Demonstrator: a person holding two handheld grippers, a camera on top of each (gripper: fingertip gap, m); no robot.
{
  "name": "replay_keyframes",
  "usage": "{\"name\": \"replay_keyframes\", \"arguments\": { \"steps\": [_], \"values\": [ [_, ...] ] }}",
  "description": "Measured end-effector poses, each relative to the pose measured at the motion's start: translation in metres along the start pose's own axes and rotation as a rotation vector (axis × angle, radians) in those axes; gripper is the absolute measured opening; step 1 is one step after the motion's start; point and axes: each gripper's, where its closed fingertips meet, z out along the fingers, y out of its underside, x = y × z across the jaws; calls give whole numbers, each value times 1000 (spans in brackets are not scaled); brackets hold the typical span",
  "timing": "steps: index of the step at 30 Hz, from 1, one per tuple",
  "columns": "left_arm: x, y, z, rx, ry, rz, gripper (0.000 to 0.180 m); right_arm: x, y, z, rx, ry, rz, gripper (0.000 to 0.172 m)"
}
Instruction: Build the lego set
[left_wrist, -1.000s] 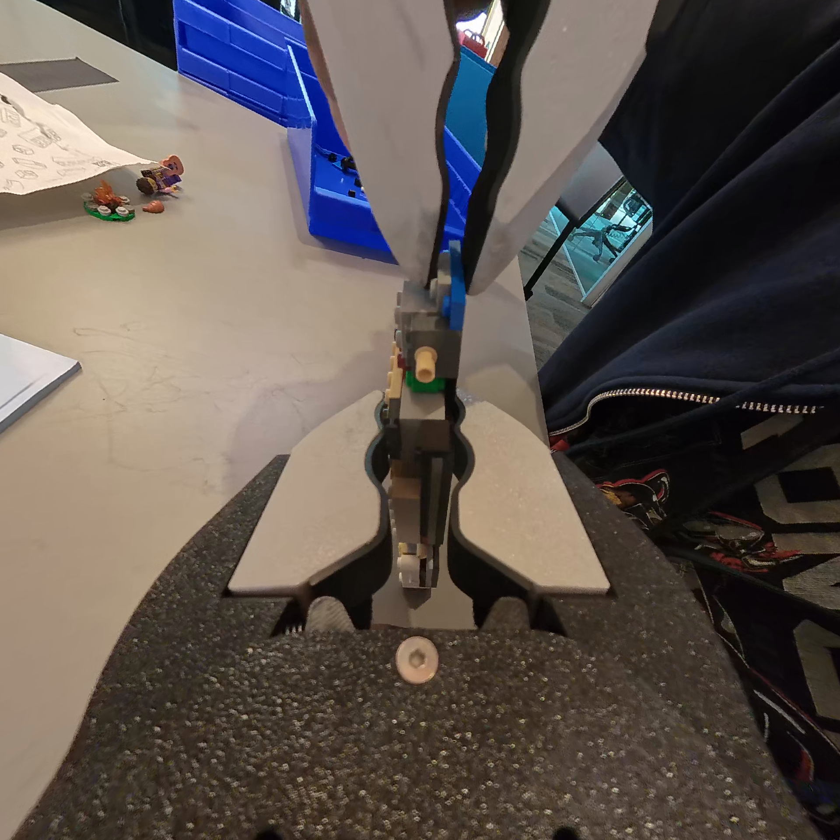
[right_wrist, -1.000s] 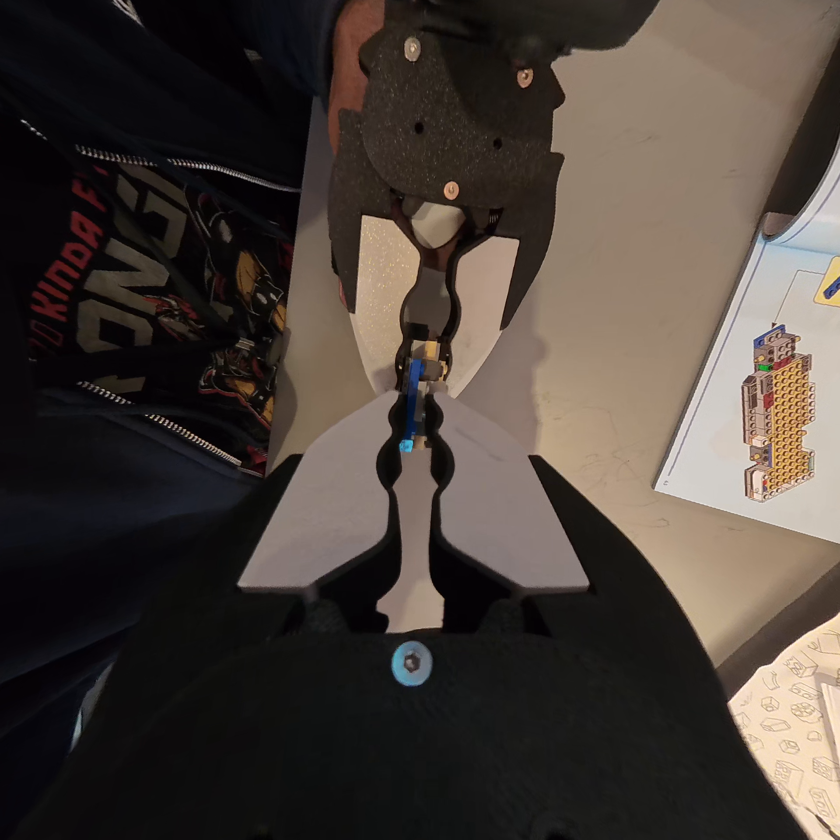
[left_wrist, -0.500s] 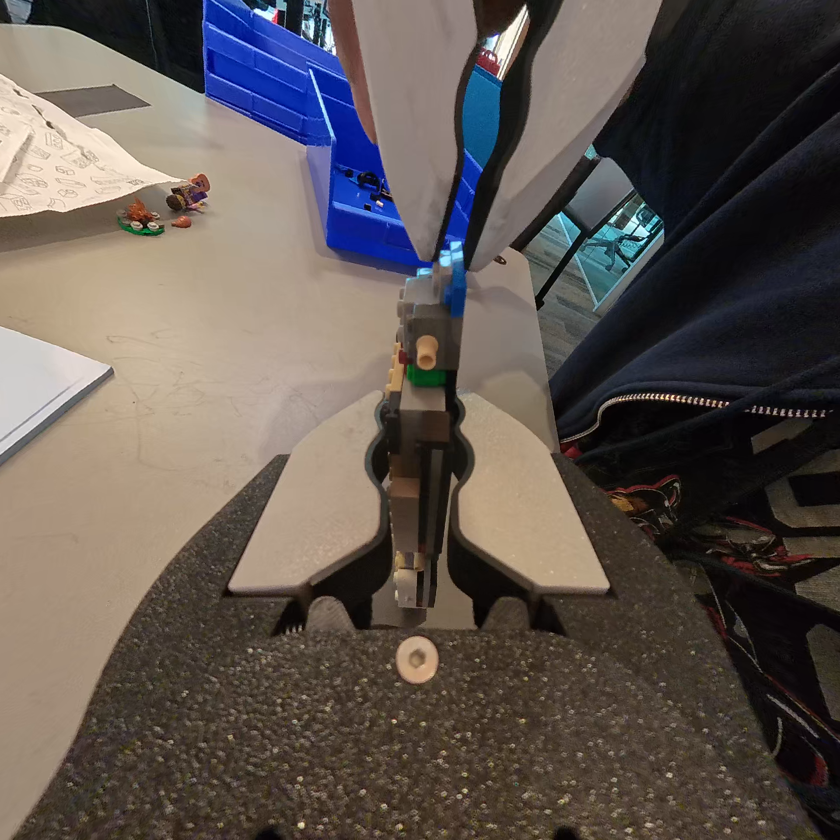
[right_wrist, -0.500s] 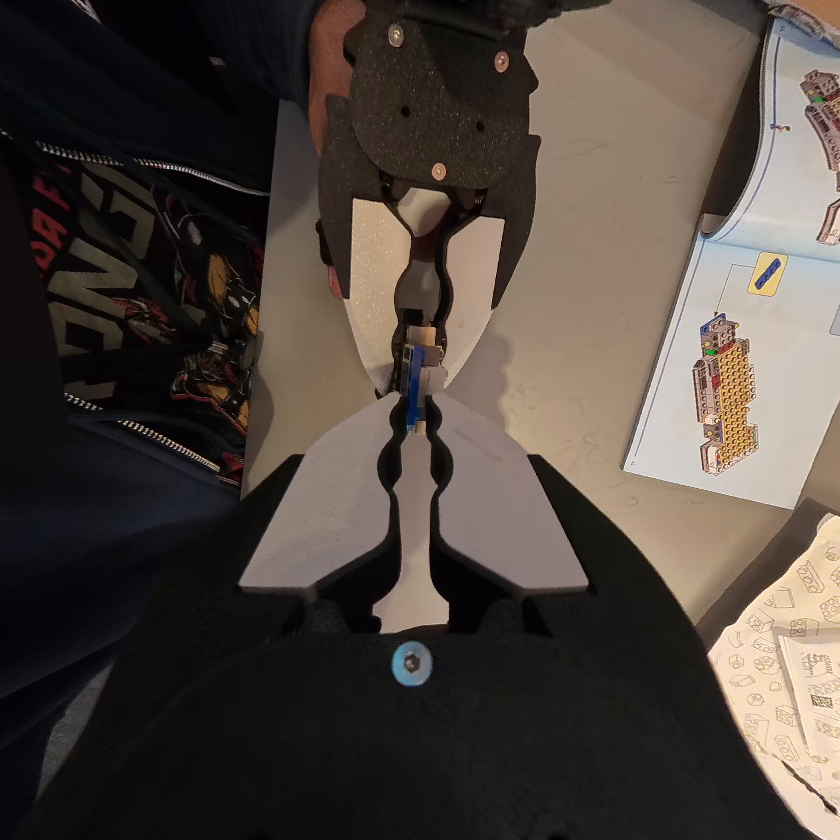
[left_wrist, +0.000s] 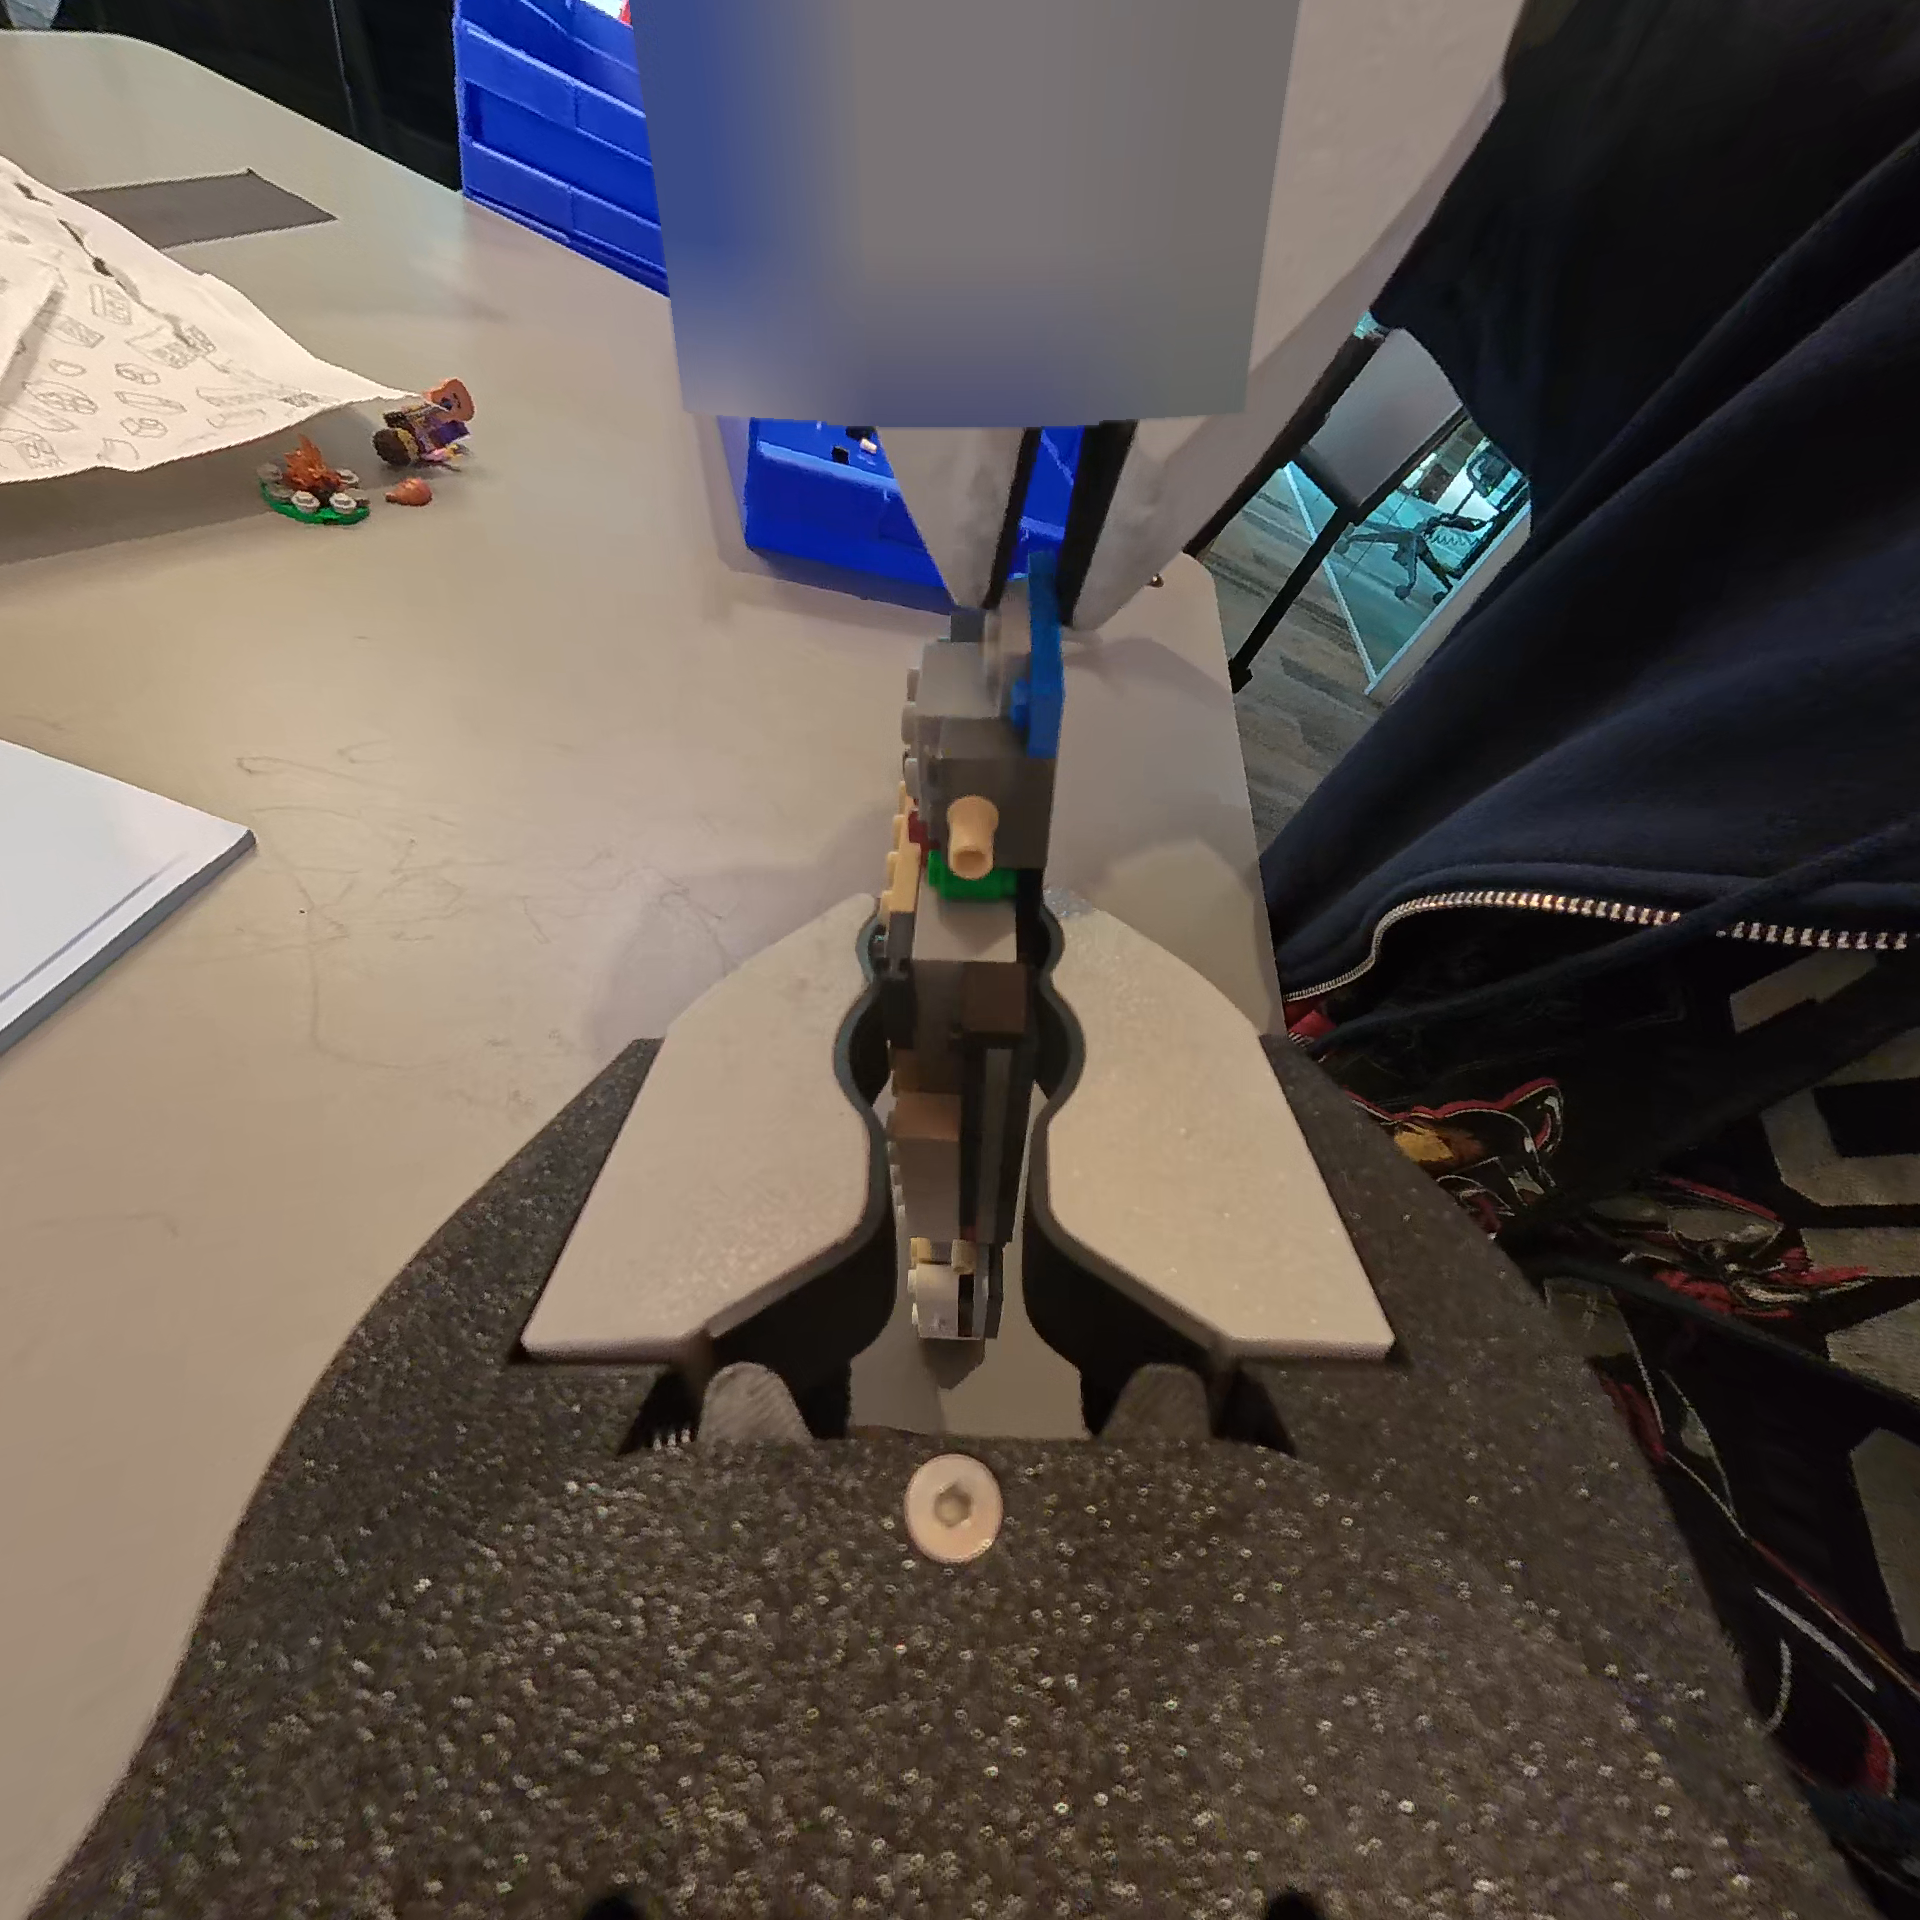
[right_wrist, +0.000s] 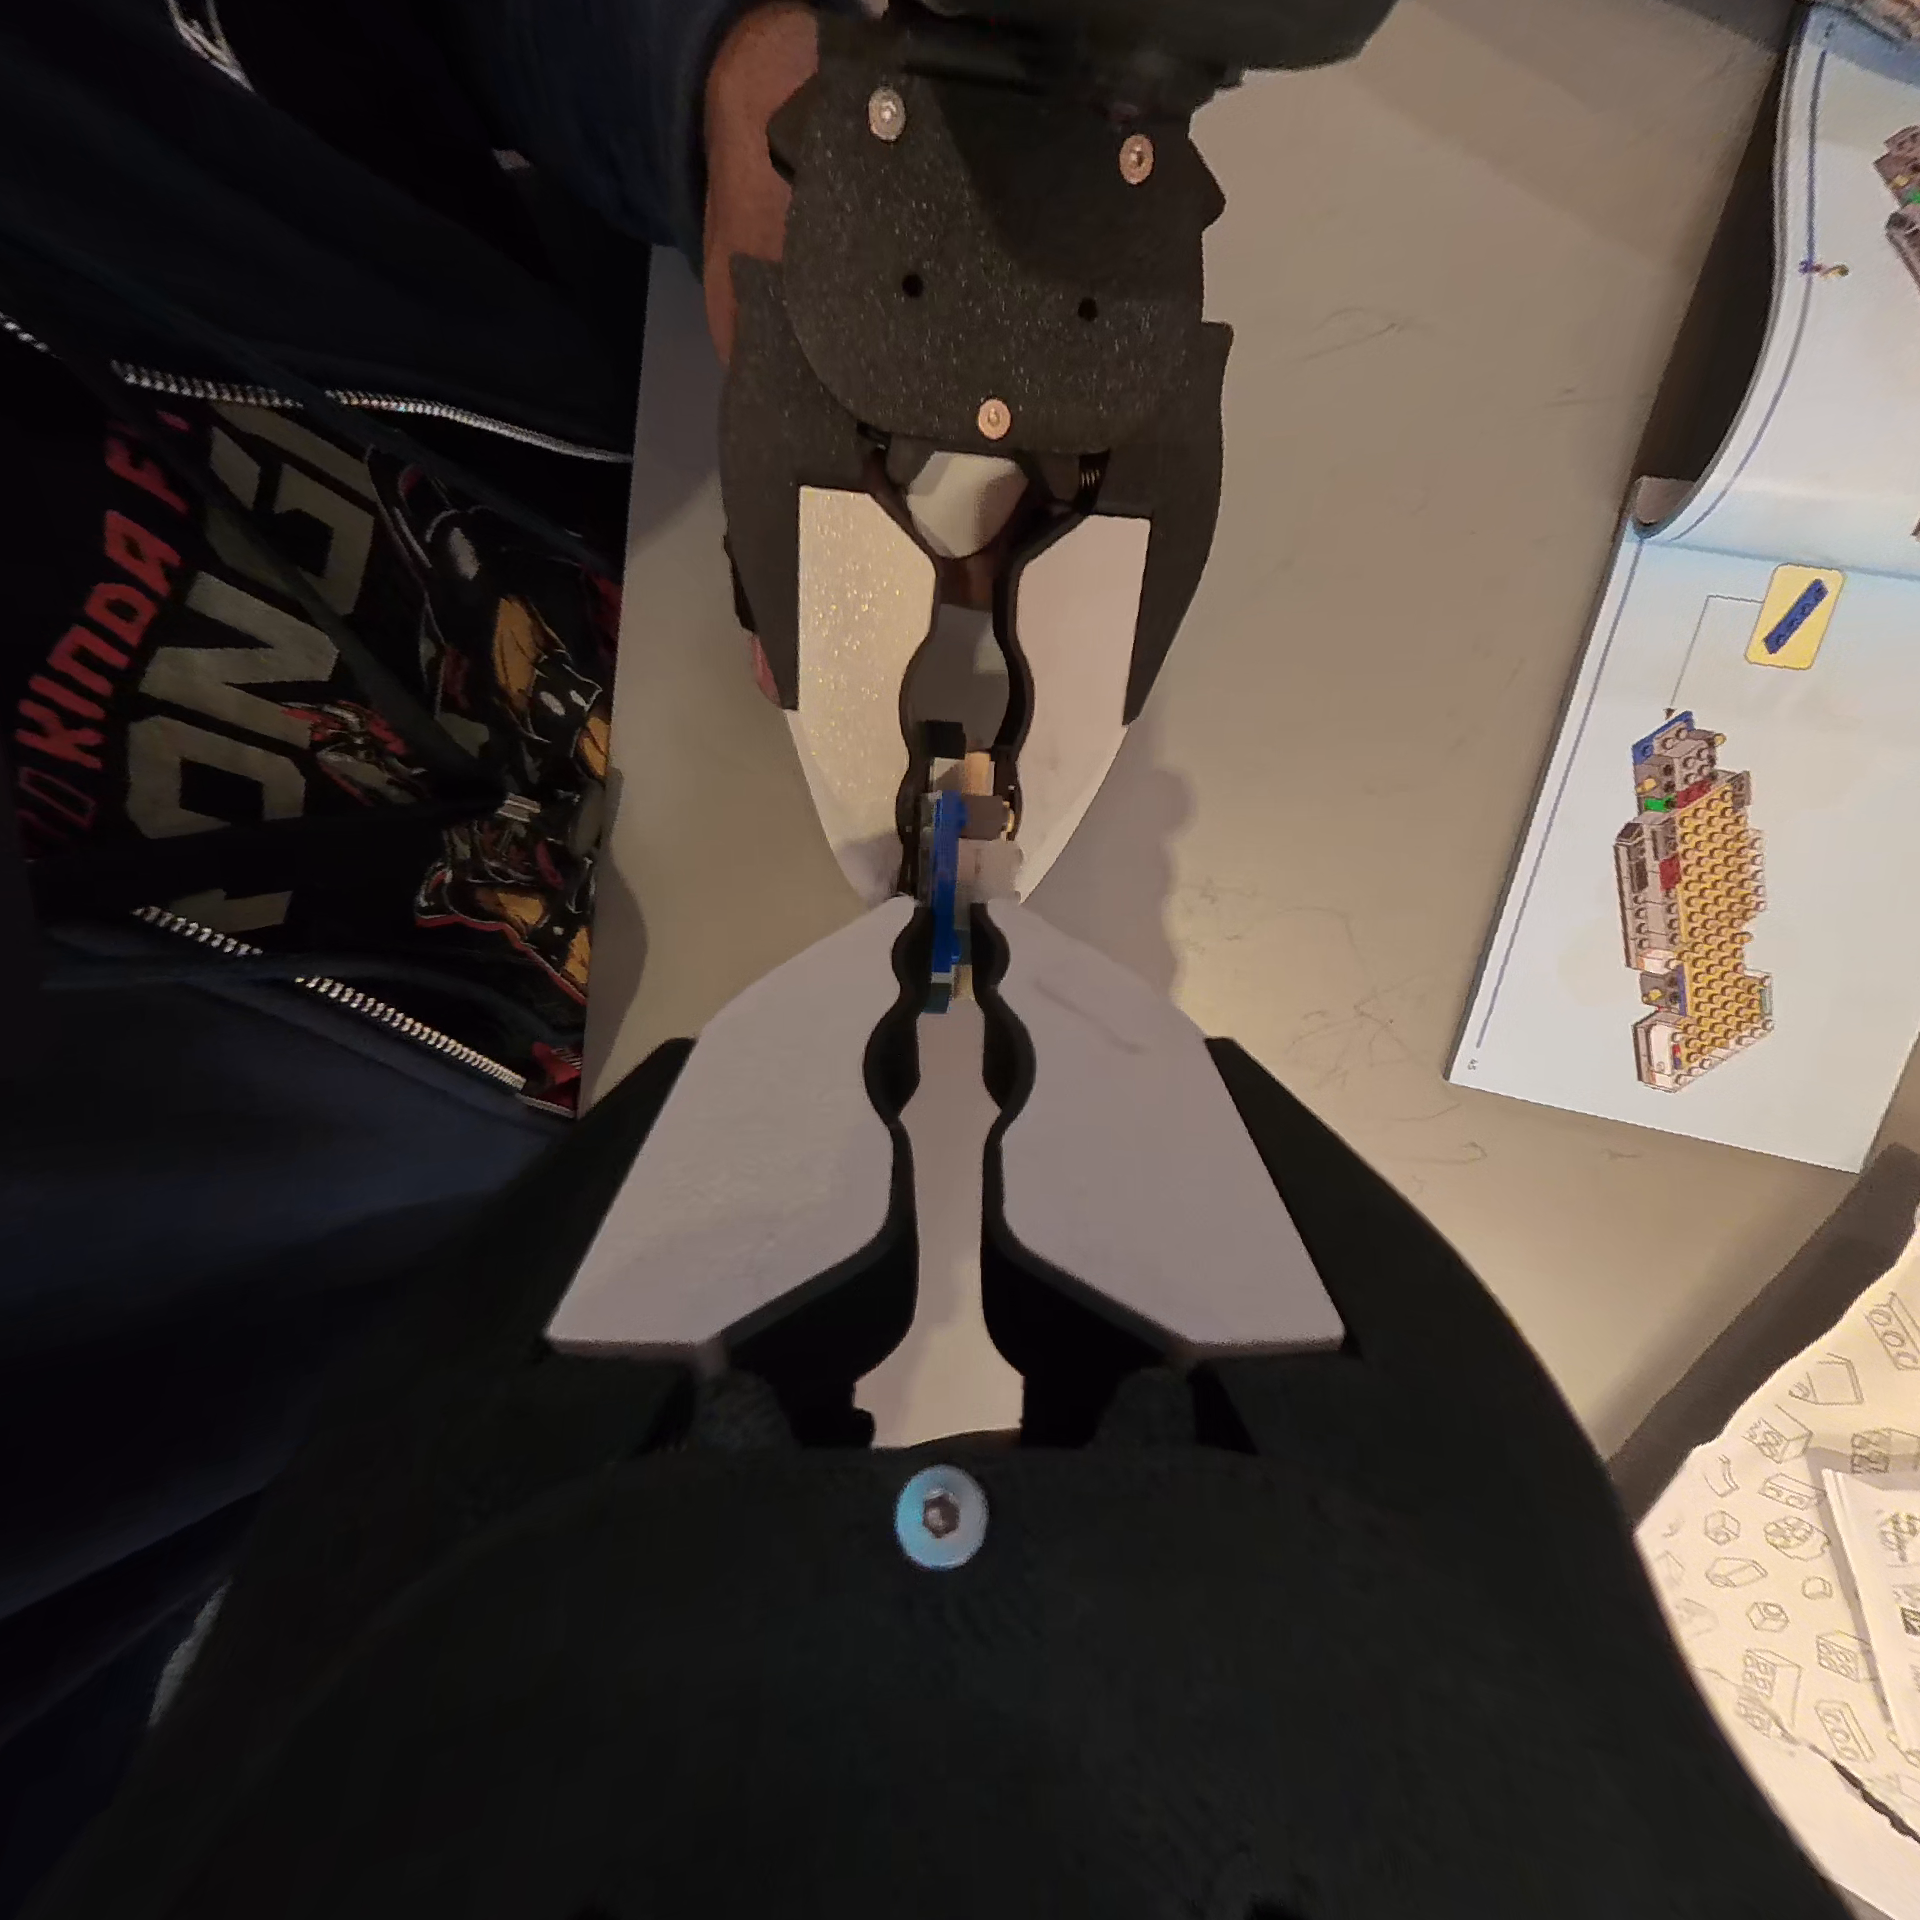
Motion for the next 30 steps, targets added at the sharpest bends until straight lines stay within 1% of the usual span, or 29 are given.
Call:
{"name": "replay_keyframes", "arguments": {
  "steps": [5,7,9,12,16,19,25,28,30],
  "values": [
    [-3,-1,-2,3,-13,0,23,0,-4,0,8,24,-19,12],
    [0,-2,-1,8,1,1,23,2,-7,0,16,38,-16,18],
    [2,-2,0,7,6,11,24,1,-8,0,18,33,-20,18],
    [2,-2,-1,3,3,16,24,-3,-10,3,24,10,-28,8],
    [2,-3,-2,-2,-9,25,23,-2,-12,3,27,-8,-16,7],
    [-1,-3,-4,-3,-25,23,23,1,-13,3,26,21,-22,7],
    [-3,-4,-5,-11,-44,52,23,1,-13,1,43,20,-12,7],
    [-13,-7,-7,-21,-122,105,23,6,-14,0,80,90,-20,8],
    [-25,-11,-13,-36,-223,177,24,11,-11,-3,94,165,-37,29]
  ]
}}
